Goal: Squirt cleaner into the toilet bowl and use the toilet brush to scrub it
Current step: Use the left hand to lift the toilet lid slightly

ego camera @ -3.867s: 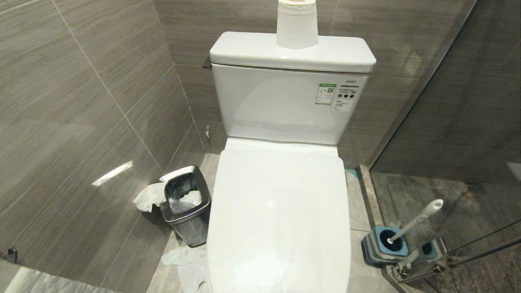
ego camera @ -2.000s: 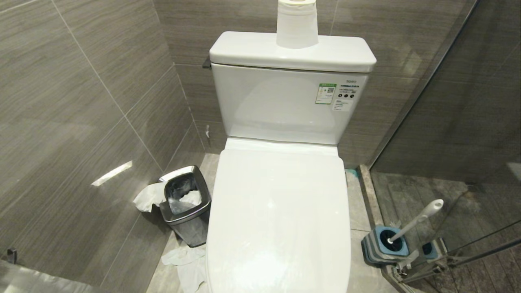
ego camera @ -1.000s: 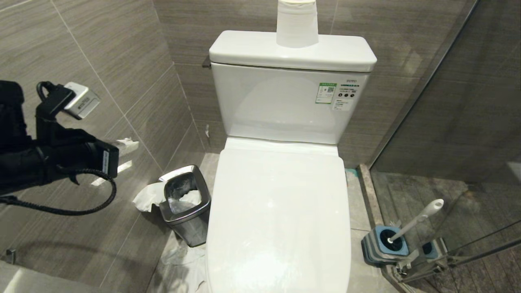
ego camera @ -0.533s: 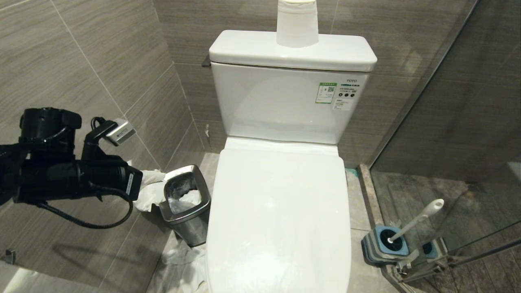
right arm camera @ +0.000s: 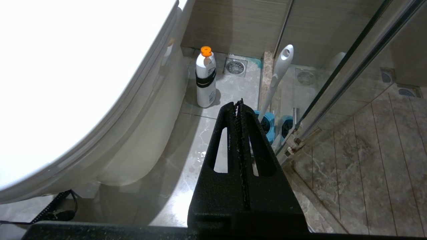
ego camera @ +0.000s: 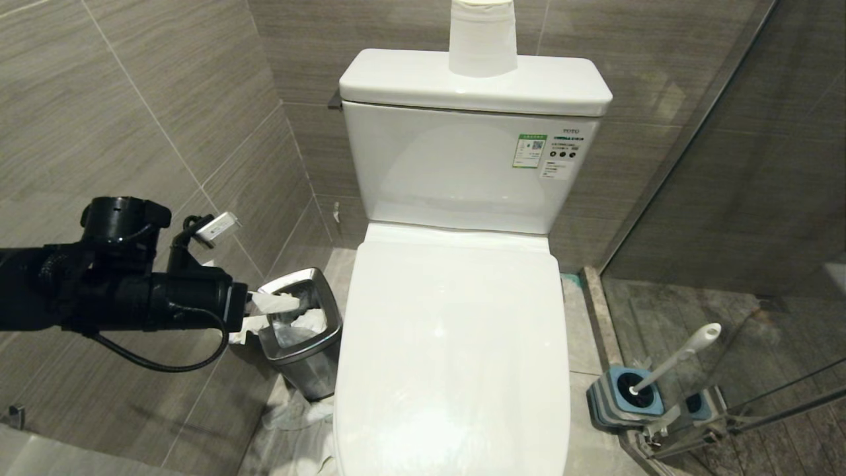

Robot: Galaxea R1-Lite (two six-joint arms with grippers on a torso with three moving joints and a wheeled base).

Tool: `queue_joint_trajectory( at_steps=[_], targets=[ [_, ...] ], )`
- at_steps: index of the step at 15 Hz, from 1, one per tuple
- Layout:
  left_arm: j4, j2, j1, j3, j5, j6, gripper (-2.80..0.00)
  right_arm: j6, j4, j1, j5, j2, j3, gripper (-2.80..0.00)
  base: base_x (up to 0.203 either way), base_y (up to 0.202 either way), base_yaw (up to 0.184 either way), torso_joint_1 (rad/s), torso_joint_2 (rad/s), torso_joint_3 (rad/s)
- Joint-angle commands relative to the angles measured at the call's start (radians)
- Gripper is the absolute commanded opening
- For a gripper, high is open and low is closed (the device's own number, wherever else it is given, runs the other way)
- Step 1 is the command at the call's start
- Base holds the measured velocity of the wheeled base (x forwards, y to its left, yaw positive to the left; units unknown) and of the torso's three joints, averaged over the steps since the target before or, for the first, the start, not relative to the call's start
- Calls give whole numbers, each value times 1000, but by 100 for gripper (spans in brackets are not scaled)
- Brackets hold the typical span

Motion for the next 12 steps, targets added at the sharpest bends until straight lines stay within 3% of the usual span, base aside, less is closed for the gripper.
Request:
queue_joint_trajectory(
  at_steps=[1,5,12],
  targets=[
    [3,57,-4,-3,-53,-77,-280,0,0,0,-1,1,0,-280,0,0,0,0,0,0],
    [-3,132,20,4,-161,-104,-280,0,0,0,-1,1,0,-280,0,0,0,0,0,0],
    [-8,220,43,60,-235,-111,-280,0,0,0,-1,1,0,-280,0,0,0,0,0,0]
  ],
)
